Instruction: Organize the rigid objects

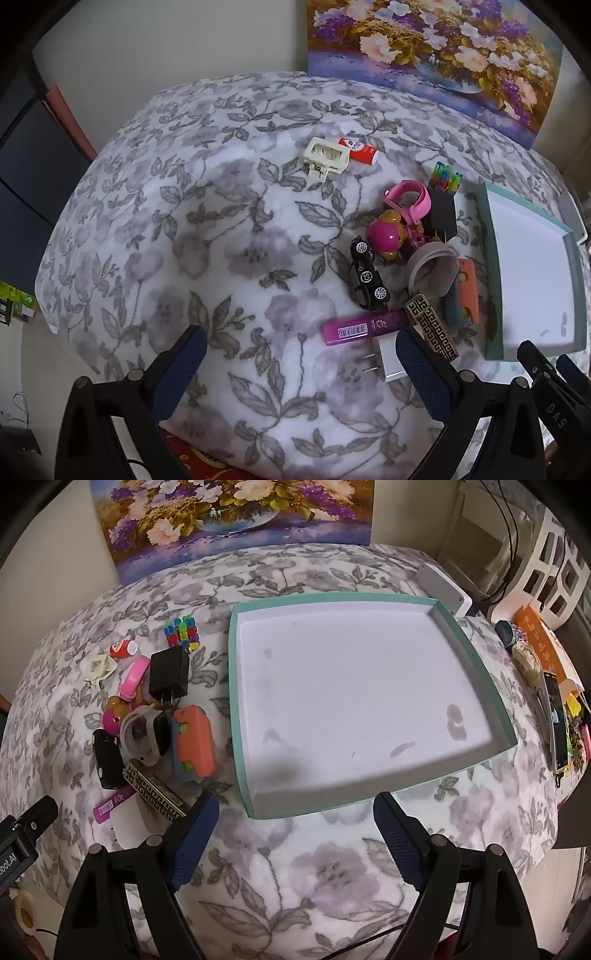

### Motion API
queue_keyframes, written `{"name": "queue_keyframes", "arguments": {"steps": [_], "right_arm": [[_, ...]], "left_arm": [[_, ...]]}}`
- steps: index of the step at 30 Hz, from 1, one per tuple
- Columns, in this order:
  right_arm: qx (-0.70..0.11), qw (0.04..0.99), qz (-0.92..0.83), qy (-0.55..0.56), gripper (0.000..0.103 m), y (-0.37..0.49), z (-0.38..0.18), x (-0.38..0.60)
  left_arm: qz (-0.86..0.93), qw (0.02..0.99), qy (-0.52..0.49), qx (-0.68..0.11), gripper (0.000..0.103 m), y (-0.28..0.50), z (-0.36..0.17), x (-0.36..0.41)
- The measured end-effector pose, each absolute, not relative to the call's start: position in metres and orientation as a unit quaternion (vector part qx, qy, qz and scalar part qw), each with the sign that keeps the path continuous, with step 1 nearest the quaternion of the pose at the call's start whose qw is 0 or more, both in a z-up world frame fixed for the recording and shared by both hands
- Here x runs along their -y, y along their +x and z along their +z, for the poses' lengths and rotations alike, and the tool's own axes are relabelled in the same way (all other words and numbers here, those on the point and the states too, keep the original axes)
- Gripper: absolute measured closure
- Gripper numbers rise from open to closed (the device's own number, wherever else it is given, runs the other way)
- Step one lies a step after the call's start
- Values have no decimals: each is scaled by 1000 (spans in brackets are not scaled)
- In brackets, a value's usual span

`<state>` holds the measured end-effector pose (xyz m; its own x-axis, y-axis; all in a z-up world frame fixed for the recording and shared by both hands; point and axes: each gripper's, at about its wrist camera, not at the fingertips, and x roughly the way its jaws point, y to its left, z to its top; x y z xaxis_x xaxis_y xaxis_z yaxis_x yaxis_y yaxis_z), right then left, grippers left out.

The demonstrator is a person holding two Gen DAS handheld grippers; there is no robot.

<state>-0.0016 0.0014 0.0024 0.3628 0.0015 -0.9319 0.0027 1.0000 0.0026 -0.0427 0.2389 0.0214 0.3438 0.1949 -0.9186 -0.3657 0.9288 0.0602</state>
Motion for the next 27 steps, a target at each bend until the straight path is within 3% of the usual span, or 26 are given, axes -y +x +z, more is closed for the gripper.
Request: {"name": "queue_keyframes", "arguments": {"steps": [27], "right_arm": [[-576,817,-16,18,17,1,-1,4]], "left_arm": [[175,812,-72,-552,0,-40,20,-234]]}}
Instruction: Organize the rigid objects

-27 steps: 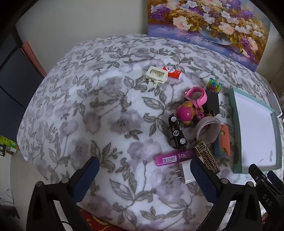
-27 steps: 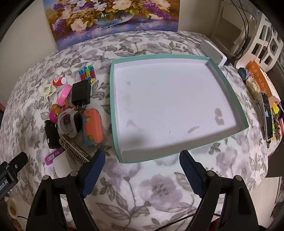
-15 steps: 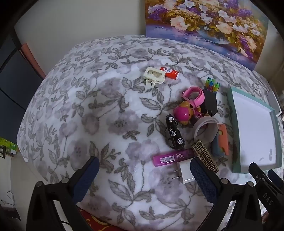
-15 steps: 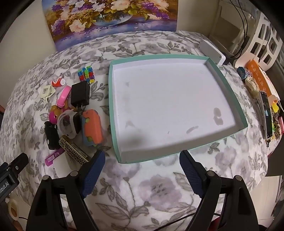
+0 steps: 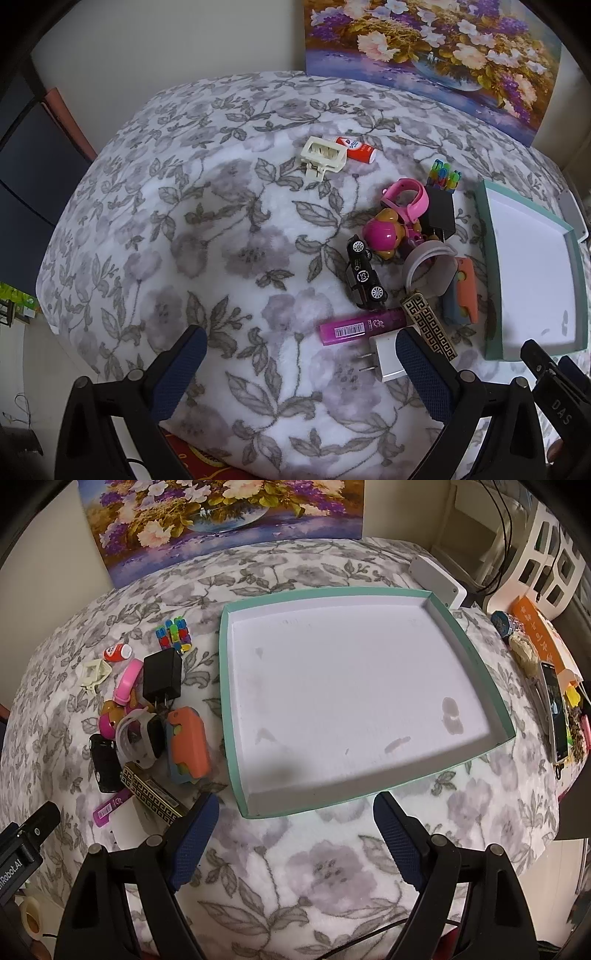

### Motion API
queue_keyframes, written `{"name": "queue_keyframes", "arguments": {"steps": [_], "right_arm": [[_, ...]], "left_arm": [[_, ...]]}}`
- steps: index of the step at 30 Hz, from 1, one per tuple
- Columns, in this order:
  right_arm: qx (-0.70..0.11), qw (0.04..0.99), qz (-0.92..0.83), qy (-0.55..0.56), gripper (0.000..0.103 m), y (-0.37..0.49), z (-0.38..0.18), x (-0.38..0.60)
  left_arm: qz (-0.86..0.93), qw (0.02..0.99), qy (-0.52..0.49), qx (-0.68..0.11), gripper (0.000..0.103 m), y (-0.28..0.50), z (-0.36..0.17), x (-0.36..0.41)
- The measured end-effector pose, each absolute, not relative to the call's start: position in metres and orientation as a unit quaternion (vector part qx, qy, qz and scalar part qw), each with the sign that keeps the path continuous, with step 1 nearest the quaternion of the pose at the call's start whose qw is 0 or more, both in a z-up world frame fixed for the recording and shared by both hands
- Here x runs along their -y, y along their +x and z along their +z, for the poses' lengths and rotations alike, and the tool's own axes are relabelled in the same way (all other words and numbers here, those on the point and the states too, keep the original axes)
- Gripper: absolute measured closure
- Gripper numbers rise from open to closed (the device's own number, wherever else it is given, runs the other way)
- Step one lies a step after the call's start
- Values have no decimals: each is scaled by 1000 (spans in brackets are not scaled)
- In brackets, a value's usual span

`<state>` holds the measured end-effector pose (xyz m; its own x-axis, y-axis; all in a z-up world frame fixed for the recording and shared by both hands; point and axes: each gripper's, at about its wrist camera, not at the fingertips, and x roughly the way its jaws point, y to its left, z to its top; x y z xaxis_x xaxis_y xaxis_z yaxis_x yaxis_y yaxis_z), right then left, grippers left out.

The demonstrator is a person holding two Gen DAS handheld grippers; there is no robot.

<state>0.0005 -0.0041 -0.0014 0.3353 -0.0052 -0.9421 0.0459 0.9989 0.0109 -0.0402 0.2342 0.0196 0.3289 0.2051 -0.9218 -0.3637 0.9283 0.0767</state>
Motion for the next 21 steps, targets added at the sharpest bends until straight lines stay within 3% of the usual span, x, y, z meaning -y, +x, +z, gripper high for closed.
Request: {"name": "queue_keyframes", "arguments": {"steps": [21], "right_arm": [[-576,817,-19,24,17,1,0,8]], "left_arm": [[167,811,-69,-556,0,-38,19,-230]]}}
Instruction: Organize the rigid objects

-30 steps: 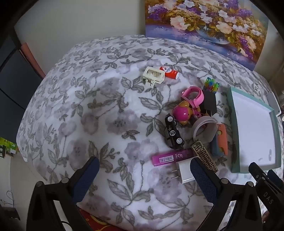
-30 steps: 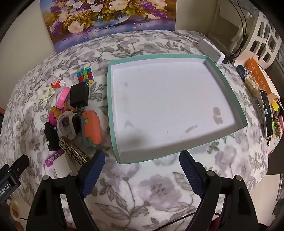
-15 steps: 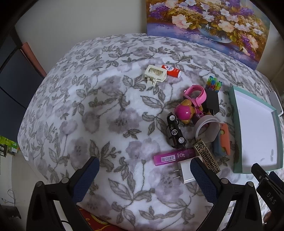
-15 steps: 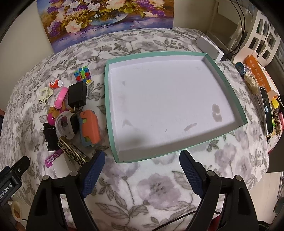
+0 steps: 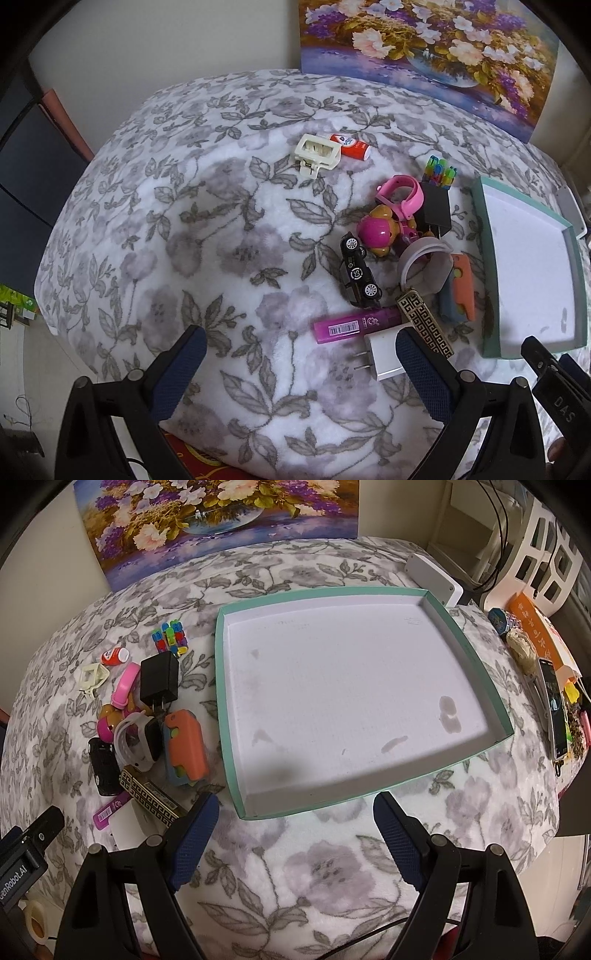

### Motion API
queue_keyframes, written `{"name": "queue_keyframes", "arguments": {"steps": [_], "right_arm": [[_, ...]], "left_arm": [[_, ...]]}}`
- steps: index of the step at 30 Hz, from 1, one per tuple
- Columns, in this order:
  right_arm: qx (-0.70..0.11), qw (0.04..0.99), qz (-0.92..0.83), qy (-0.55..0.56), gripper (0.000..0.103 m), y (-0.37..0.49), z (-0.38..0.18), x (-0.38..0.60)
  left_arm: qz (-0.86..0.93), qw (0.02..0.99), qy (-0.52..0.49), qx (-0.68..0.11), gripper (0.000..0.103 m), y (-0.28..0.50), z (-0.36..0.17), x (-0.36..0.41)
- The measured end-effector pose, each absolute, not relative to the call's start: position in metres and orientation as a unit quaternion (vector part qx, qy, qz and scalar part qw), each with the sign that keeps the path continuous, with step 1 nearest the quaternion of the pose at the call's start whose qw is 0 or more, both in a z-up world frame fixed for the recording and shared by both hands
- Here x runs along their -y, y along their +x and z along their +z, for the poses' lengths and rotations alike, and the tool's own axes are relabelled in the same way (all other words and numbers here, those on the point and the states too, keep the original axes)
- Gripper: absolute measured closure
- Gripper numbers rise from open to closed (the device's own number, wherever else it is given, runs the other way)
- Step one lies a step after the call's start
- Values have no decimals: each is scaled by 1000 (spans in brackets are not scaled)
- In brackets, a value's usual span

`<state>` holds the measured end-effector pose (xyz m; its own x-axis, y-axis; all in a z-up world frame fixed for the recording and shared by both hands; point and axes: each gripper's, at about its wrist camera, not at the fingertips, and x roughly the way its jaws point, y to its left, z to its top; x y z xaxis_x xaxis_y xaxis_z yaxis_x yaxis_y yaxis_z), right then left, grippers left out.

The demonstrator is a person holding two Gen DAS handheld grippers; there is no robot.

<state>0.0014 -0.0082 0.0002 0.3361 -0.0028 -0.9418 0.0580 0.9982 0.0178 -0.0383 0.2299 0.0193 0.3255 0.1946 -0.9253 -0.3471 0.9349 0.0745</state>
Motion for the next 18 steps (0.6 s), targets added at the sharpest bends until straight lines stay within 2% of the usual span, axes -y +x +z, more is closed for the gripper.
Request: {"name": "queue_keyframes", "arguments": {"steps": [18], "right_arm": [[-576,817,-17,24,17,2,0,9]], "left_arm": [[166,812,-67,-556,0,-39,18,-229]]}}
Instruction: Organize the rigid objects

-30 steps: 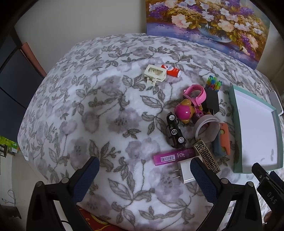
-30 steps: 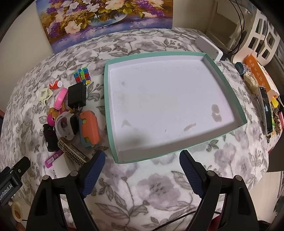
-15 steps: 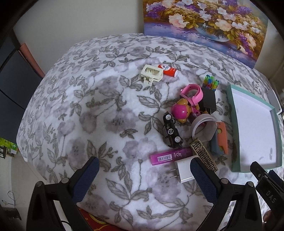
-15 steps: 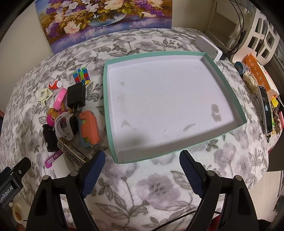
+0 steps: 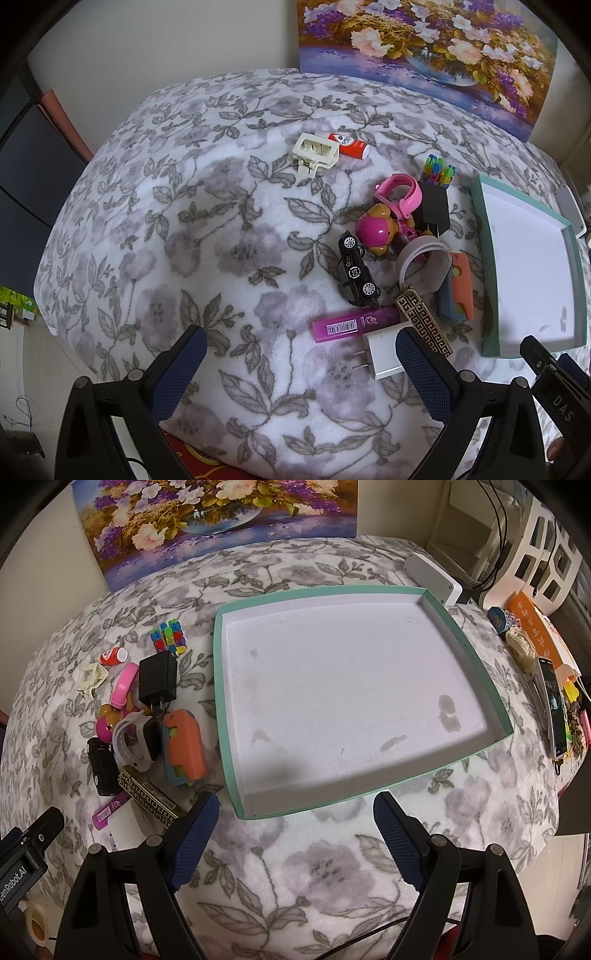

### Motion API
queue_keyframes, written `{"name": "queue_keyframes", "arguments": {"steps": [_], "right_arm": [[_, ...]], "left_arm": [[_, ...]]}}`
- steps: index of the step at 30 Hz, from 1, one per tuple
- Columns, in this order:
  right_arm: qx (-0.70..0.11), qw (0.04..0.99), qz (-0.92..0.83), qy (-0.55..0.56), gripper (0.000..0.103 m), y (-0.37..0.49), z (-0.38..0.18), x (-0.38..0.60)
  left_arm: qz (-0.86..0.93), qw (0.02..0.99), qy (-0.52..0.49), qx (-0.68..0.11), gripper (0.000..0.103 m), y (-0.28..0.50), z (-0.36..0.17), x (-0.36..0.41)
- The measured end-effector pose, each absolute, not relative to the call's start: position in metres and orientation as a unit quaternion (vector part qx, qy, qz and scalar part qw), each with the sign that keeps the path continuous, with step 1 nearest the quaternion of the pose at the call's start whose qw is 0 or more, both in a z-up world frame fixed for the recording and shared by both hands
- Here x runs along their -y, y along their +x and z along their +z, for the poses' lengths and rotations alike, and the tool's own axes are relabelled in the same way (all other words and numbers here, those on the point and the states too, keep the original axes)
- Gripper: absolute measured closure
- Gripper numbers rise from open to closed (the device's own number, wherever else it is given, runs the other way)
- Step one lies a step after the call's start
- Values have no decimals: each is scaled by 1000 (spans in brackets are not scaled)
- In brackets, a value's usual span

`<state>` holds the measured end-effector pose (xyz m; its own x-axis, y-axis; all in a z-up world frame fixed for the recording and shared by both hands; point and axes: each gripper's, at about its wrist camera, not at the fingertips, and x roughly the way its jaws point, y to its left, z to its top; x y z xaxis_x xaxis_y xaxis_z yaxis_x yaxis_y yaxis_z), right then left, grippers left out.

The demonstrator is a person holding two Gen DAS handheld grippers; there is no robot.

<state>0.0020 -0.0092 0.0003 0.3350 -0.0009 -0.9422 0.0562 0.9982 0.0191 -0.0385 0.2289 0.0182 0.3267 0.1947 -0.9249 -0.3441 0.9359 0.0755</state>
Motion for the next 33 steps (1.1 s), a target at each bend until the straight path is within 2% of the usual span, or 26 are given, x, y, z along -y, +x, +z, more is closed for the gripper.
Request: {"name": "queue_keyframes", "arguments": {"steps": [33], "right_arm": [[-577,816,2,26,17,5,0,1]], "left_arm": [[161,798,-88,-574,0,-37,4,-229]]}}
